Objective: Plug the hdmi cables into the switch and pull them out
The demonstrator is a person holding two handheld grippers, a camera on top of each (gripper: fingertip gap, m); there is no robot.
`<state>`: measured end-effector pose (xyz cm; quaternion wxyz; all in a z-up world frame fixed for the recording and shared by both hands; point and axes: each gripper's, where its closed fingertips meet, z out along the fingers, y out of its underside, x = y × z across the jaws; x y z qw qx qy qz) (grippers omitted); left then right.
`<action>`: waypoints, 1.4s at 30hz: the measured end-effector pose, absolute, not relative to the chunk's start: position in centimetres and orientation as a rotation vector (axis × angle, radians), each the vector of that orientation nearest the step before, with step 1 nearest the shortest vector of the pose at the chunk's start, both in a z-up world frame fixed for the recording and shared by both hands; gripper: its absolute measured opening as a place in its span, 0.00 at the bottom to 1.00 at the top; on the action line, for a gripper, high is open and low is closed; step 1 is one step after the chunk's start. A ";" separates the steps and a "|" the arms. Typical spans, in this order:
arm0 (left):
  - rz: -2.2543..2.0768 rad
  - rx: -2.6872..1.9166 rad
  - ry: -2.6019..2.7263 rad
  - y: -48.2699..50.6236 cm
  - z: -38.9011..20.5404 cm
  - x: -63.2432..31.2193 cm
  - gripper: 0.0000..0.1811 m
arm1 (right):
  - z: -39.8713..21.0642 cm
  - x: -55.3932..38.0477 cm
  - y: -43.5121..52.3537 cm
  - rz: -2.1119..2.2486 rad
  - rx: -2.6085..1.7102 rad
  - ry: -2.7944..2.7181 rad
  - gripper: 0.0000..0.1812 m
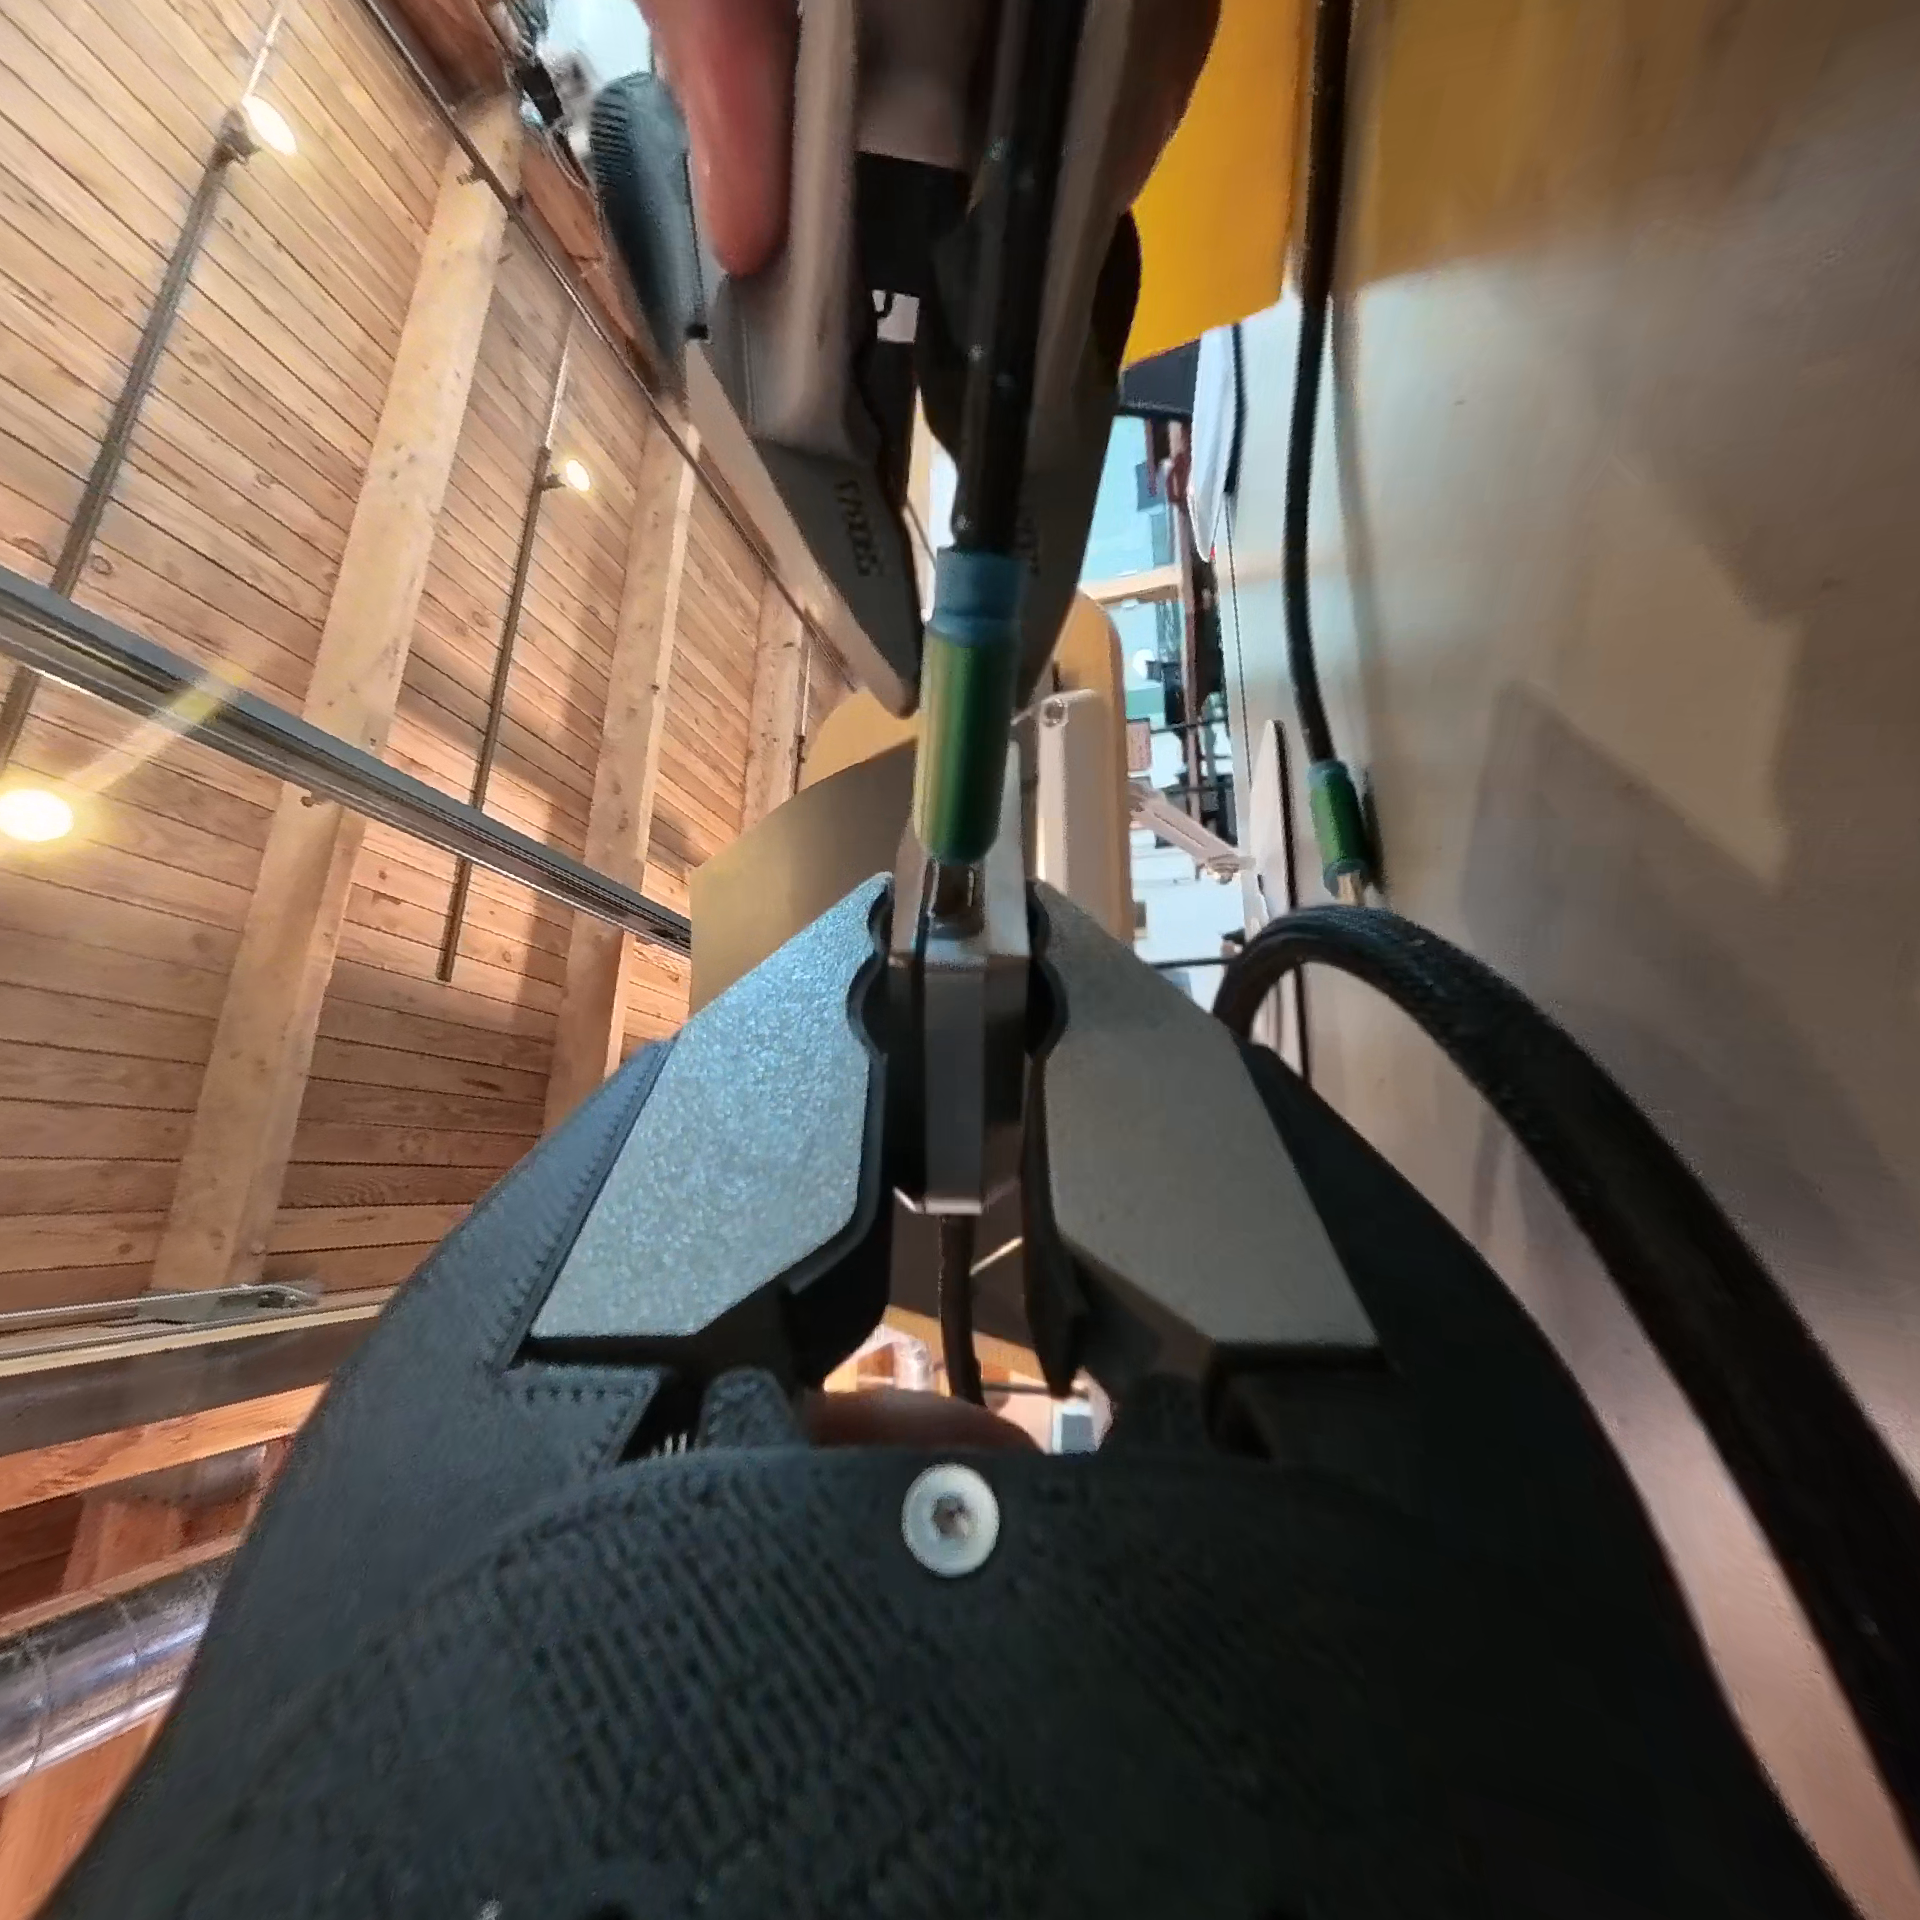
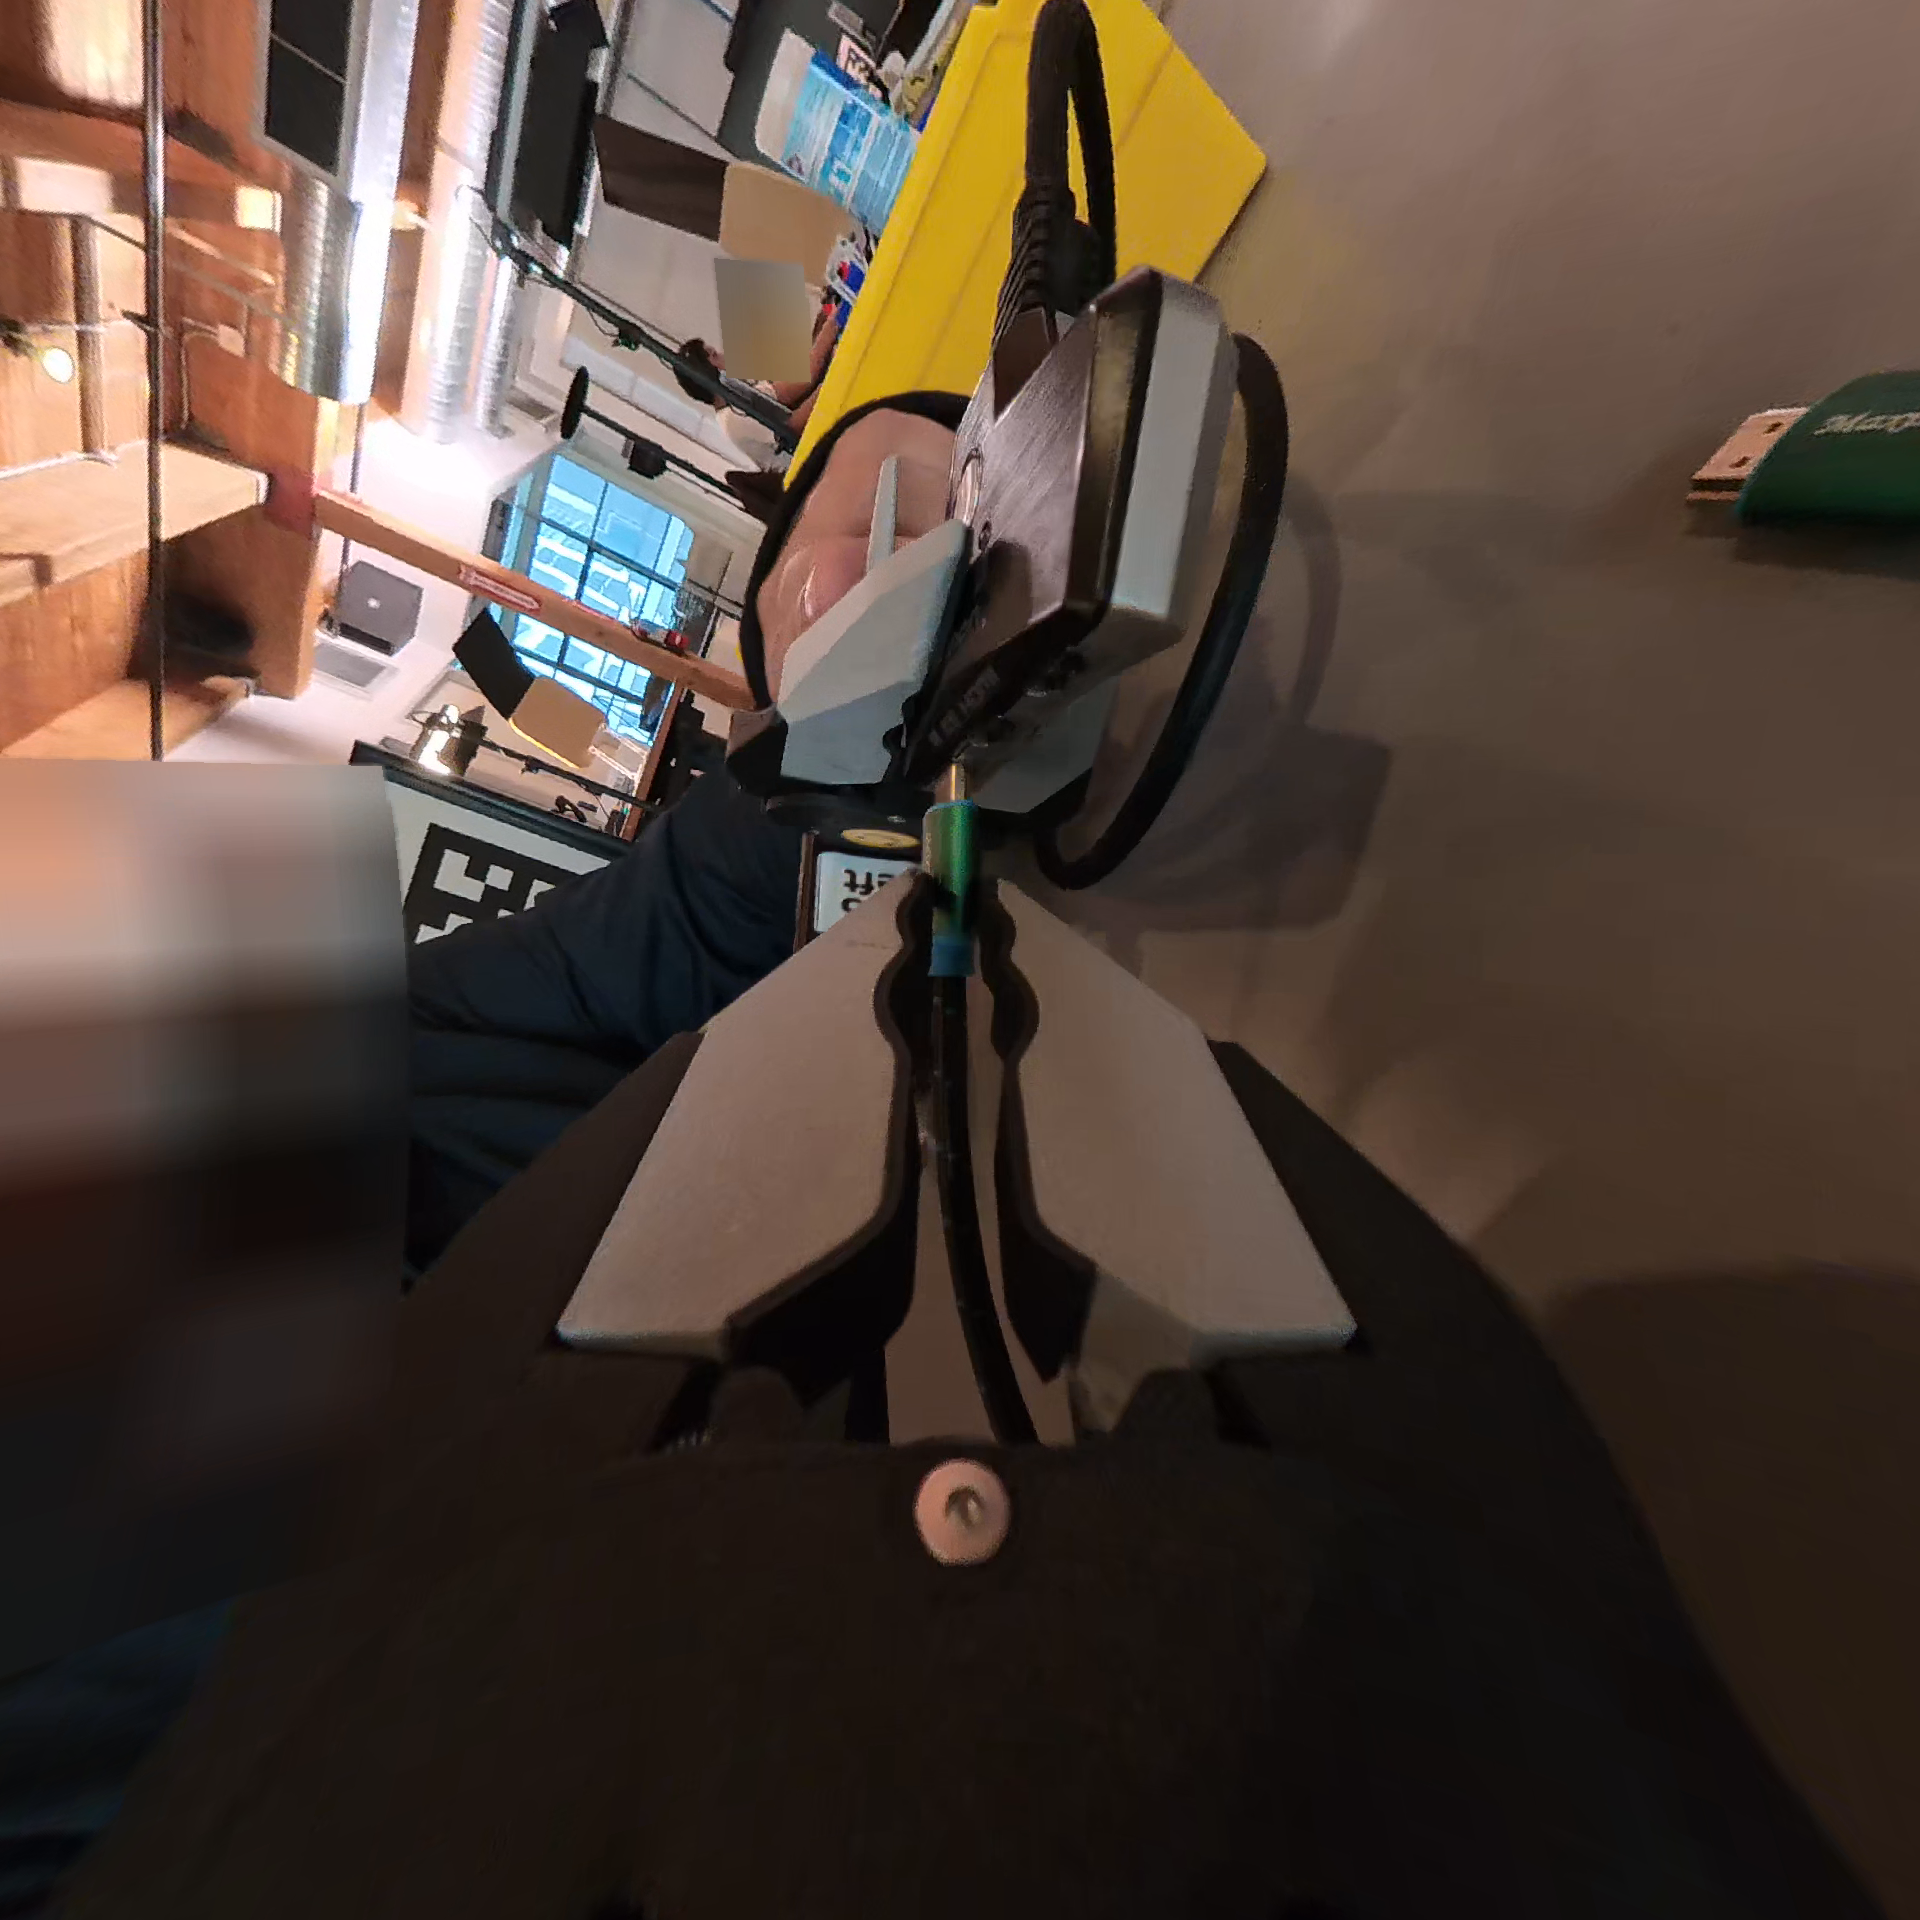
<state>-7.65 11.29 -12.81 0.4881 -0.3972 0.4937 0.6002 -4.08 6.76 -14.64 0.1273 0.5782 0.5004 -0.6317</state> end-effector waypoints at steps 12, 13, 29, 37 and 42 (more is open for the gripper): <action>1.460 -1.148 1.134 11.7 -13.5 -7.7 0.11 | -13.8 -6.0 8.3 -2.025 1.768 1.378 0.00; 1.421 -1.193 1.147 12.1 -14.0 -8.0 0.11 | -14.0 -5.9 8.1 -2.004 1.772 1.416 0.00; 1.453 -1.248 1.135 12.5 -14.4 -9.2 0.10 | -14.5 -3.1 9.1 -1.437 2.230 2.563 0.15; 1.454 -1.270 1.126 12.3 -14.4 -9.3 0.10 | -16.6 -4.2 8.2 -1.352 2.263 2.635 0.08; 1.449 -1.279 1.129 12.4 -14.5 -9.4 0.10 | -16.0 -4.2 8.4 -1.406 2.301 2.629 0.06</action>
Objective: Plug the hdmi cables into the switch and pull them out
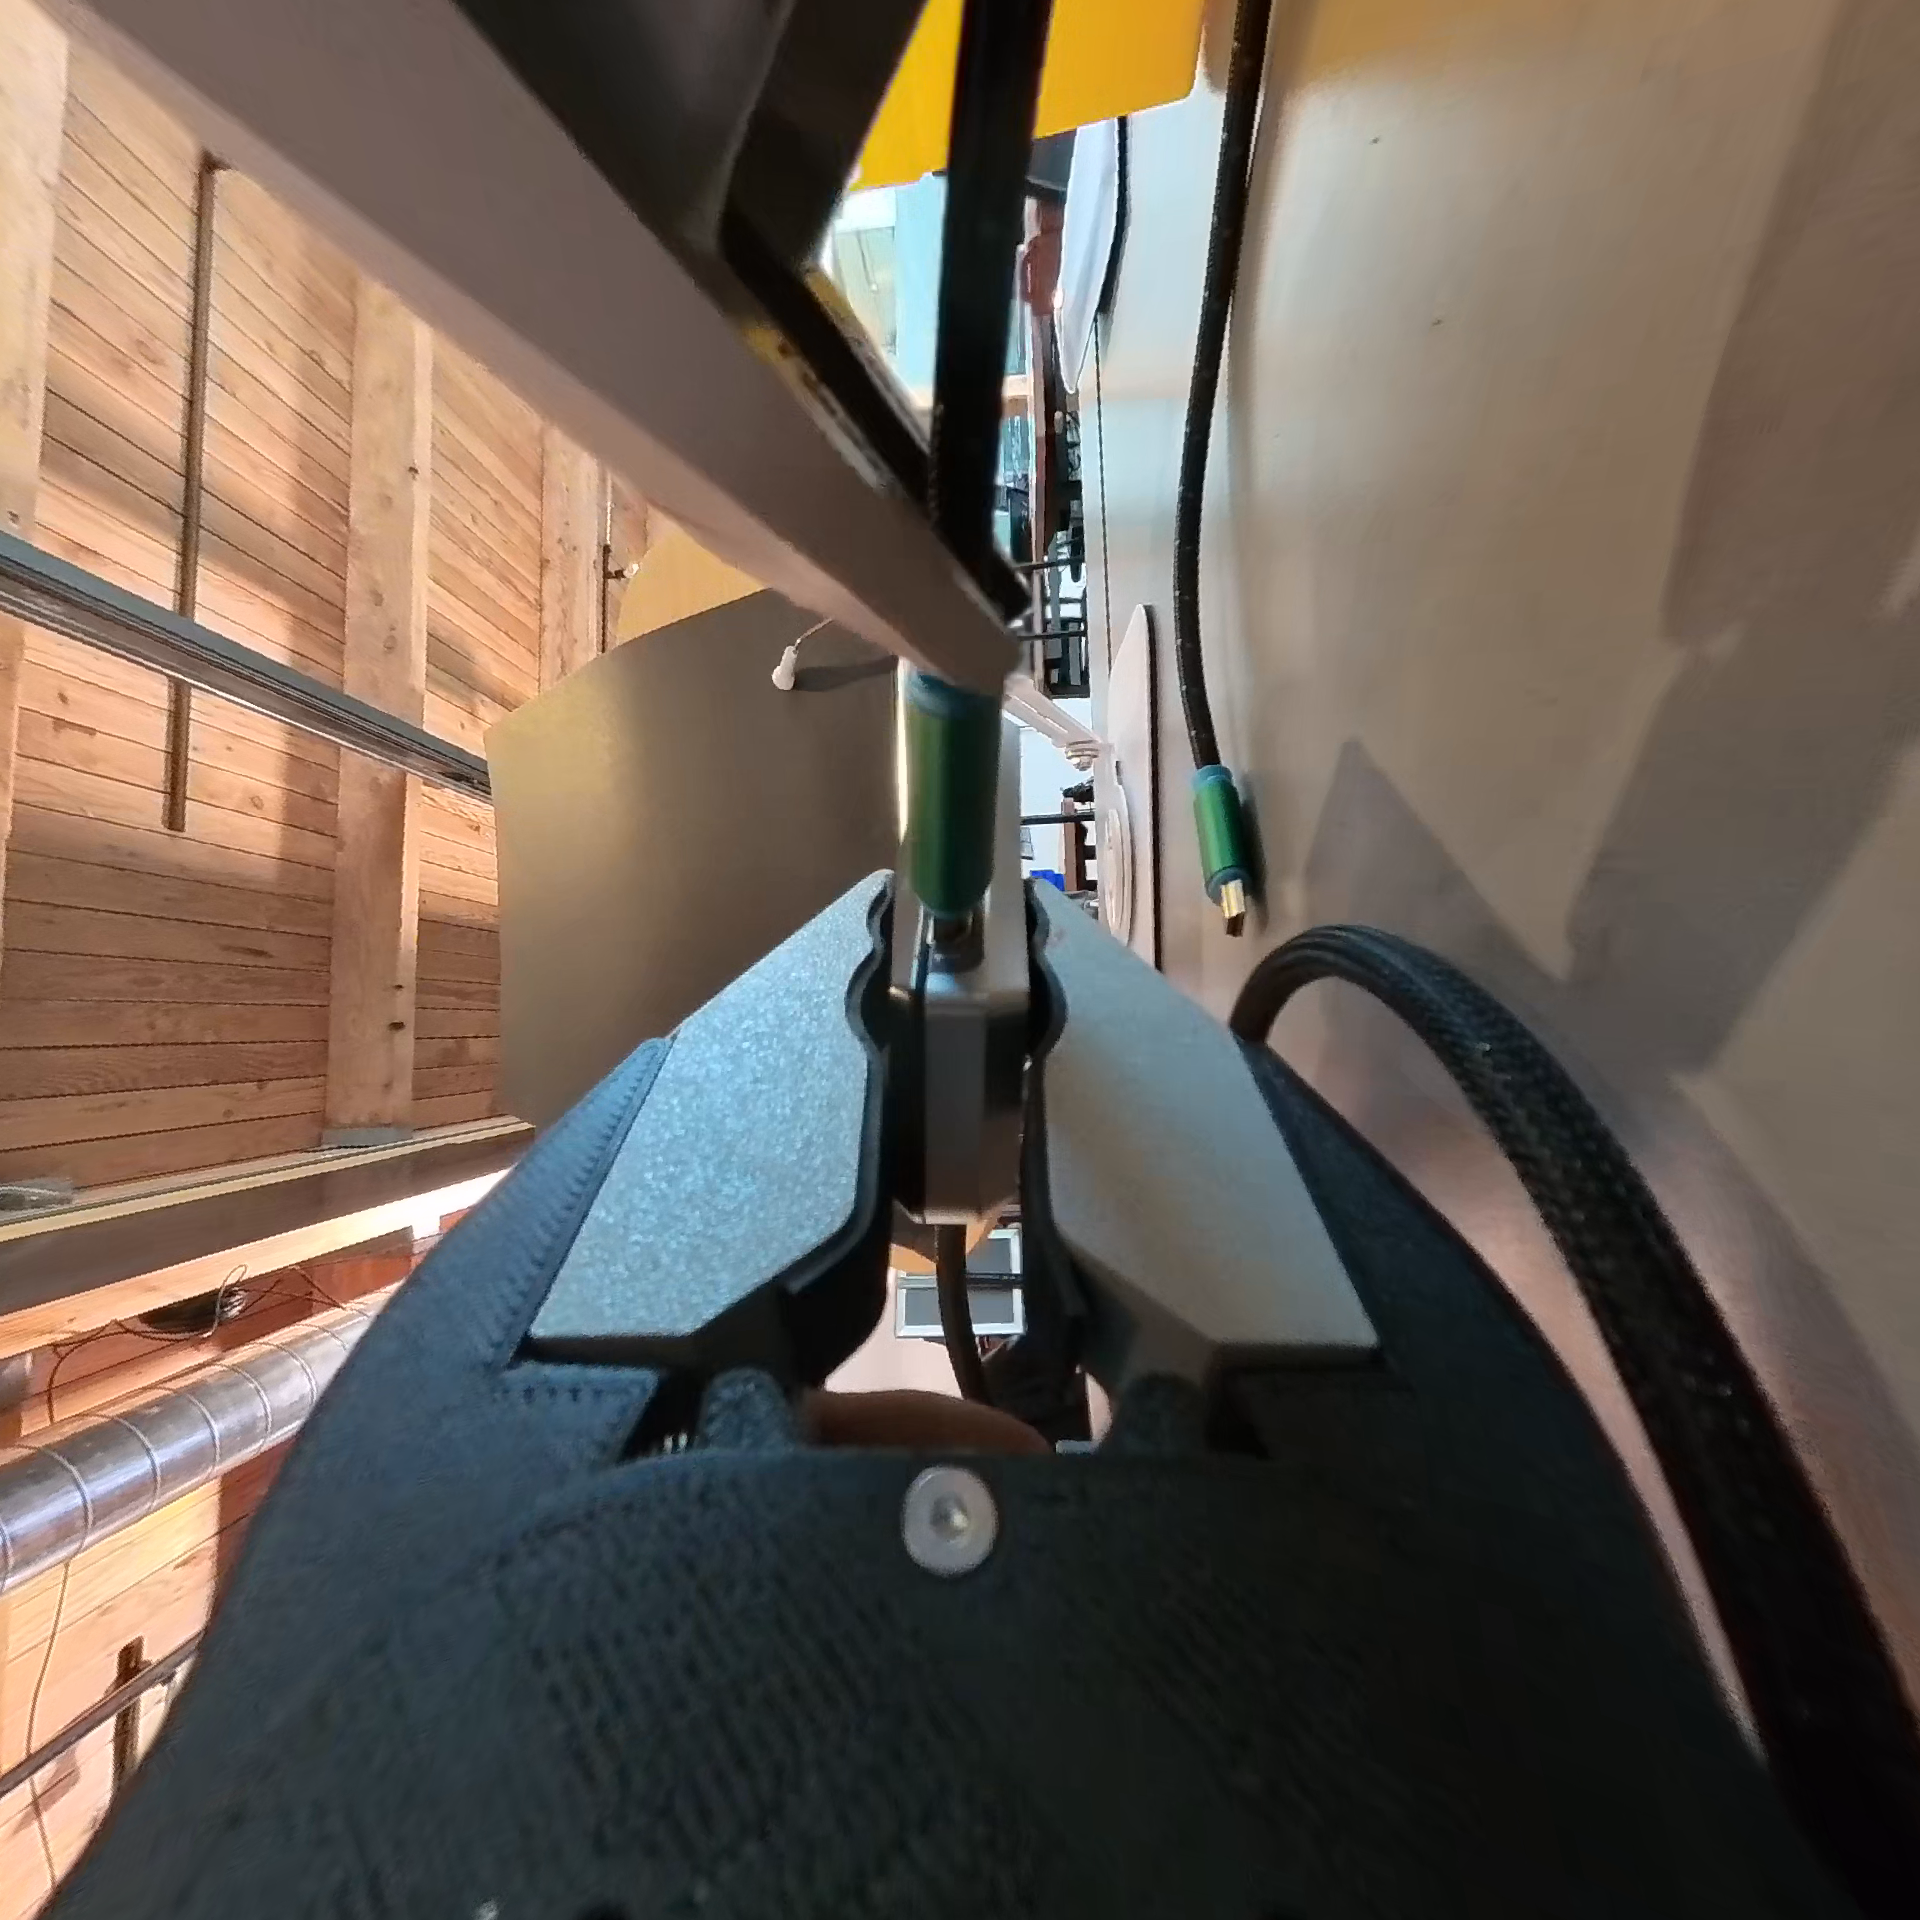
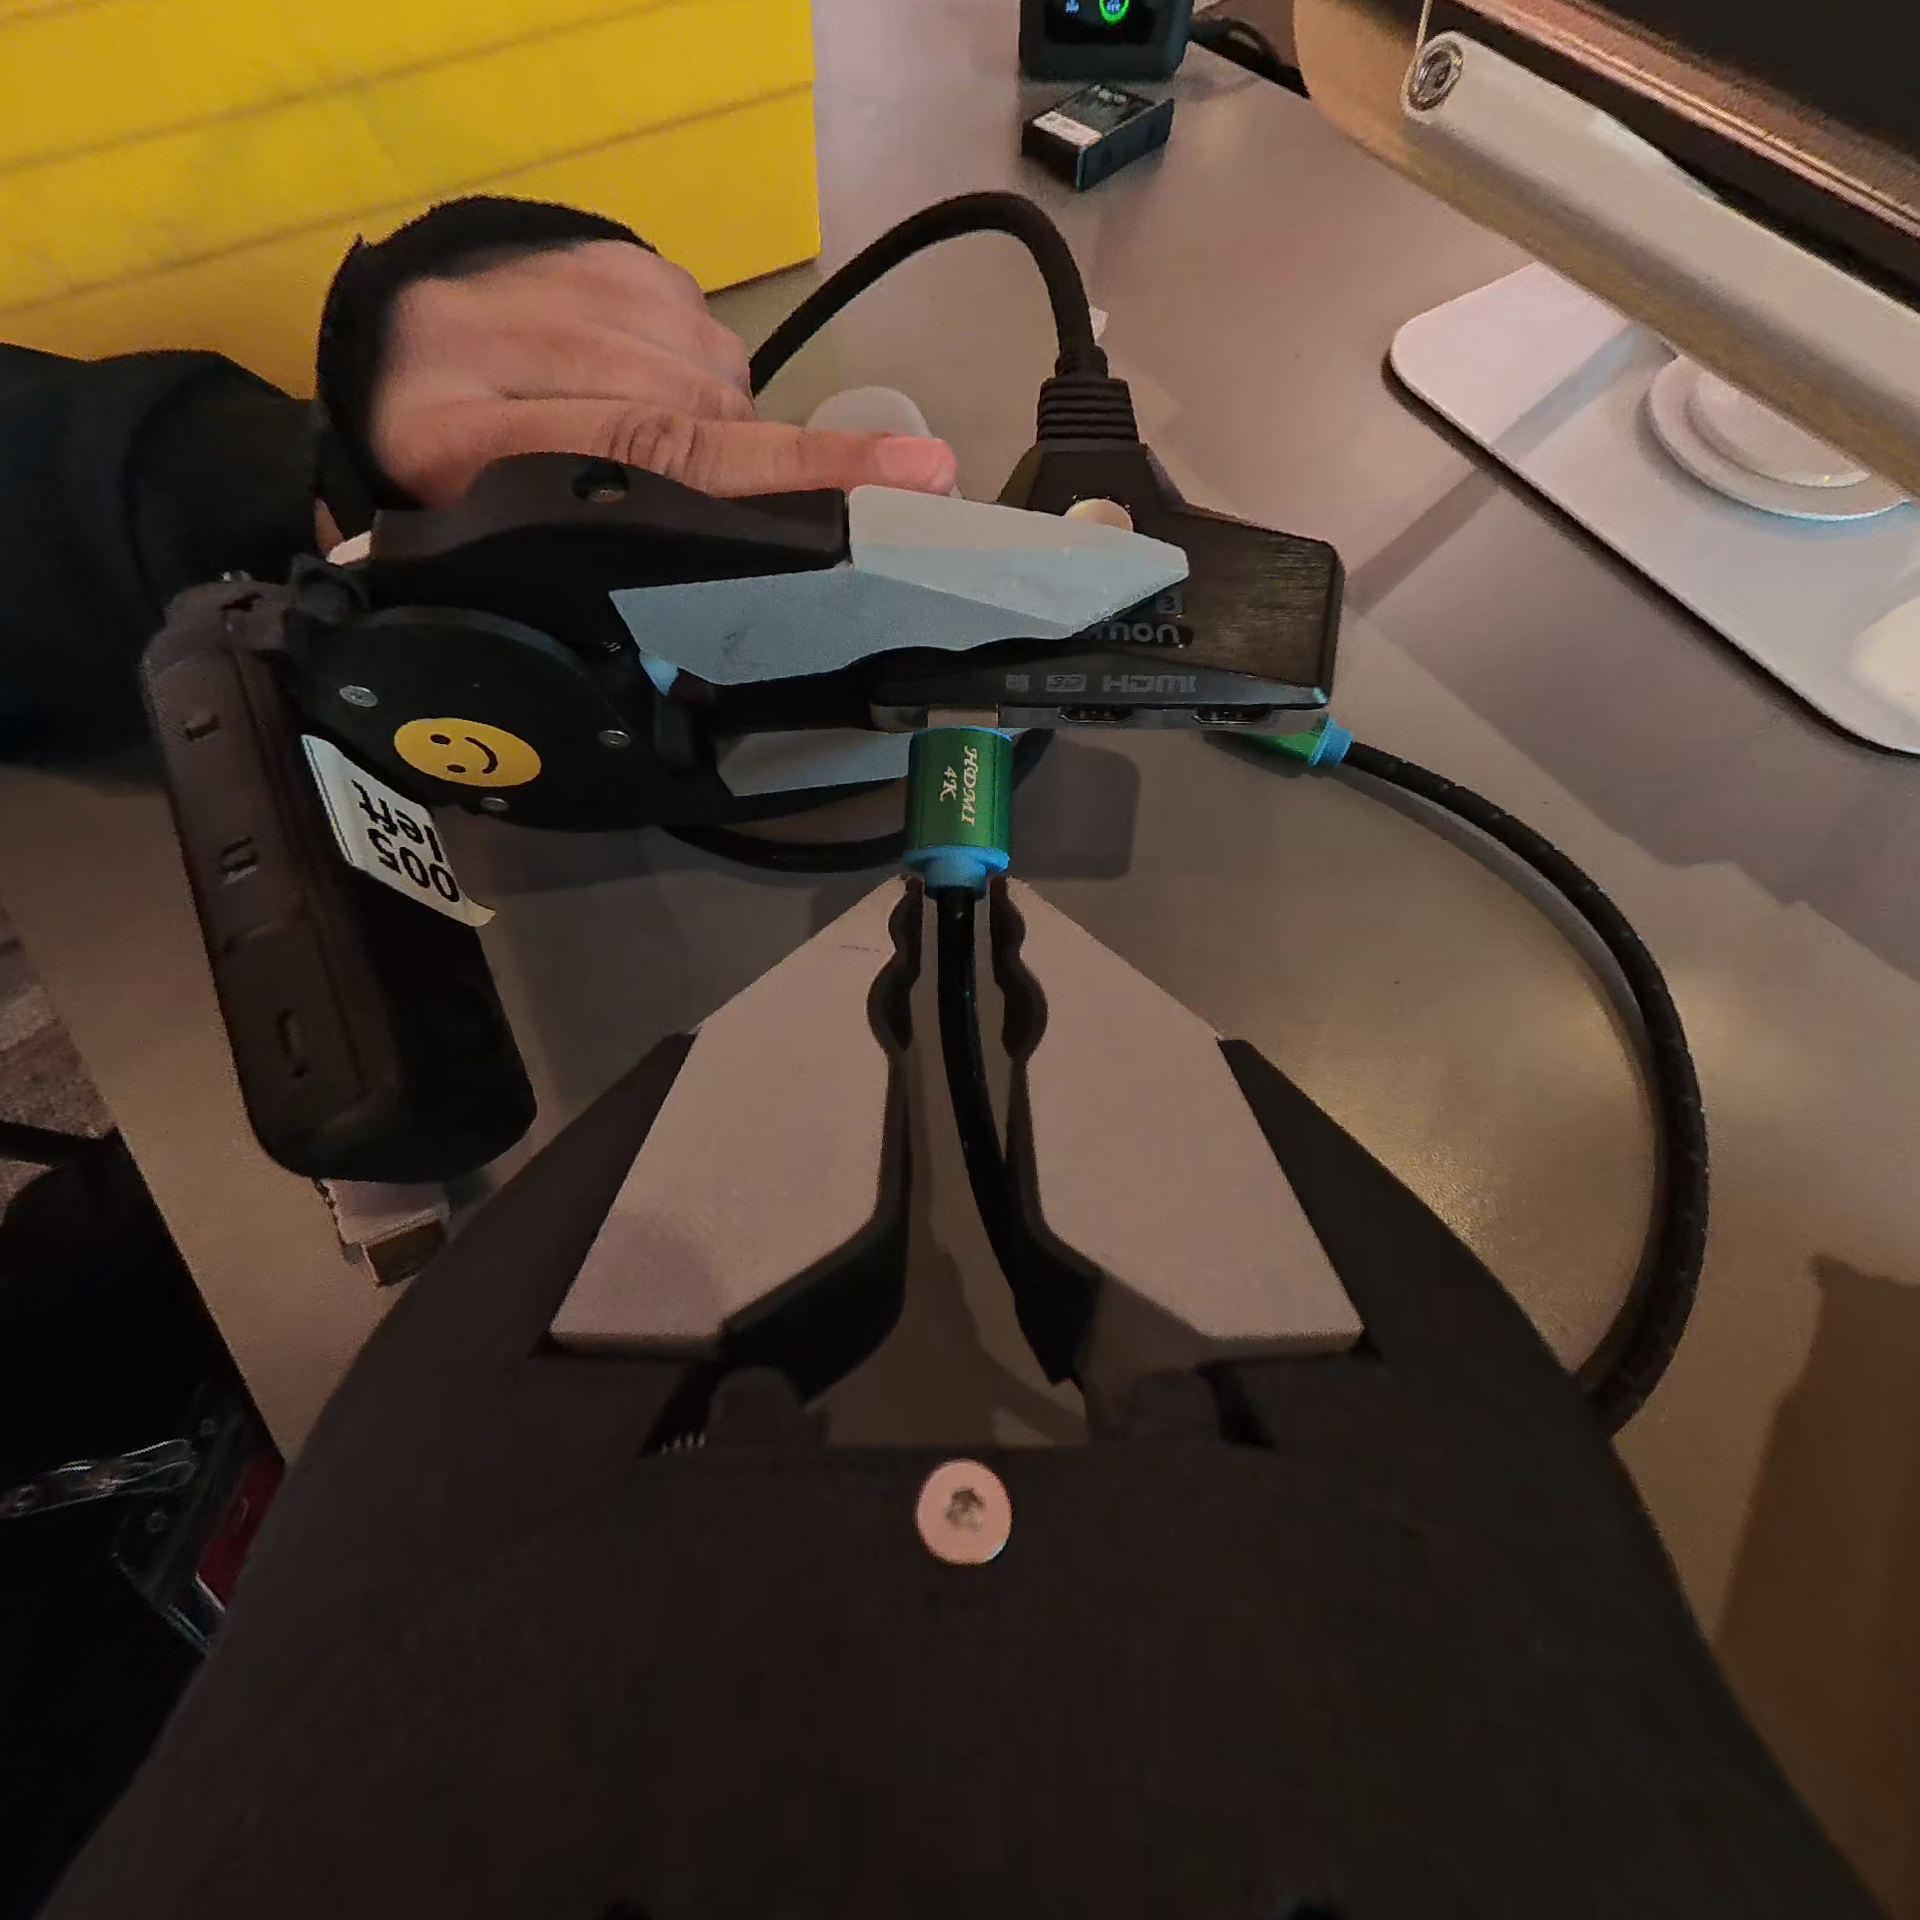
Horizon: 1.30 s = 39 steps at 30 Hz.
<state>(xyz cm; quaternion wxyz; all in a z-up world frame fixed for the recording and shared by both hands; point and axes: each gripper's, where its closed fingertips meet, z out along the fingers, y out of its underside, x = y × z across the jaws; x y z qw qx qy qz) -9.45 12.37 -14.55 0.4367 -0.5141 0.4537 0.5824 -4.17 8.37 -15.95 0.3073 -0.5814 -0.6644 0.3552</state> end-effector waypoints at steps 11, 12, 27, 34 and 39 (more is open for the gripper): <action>1.457 -1.329 1.098 12.4 -14.6 -10.0 0.10 | -15.9 -4.7 8.4 0.995 -1.563 -1.705 0.05; 1.455 -1.344 1.088 12.4 -14.7 -10.1 0.10 | -15.9 -4.9 8.4 0.995 -1.562 -1.700 0.05; 1.378 -1.475 1.020 12.6 -15.2 -11.0 0.11 | -15.6 -5.8 8.1 1.049 -1.554 -1.652 0.04; 1.265 -1.432 1.005 12.1 -14.8 -11.1 0.22 | -15.9 -4.6 8.2 1.166 -1.564 -1.669 0.04; 1.214 -1.351 1.105 11.5 -15.3 -10.2 0.14 | -15.9 -3.9 8.1 1.247 -1.570 -1.677 0.04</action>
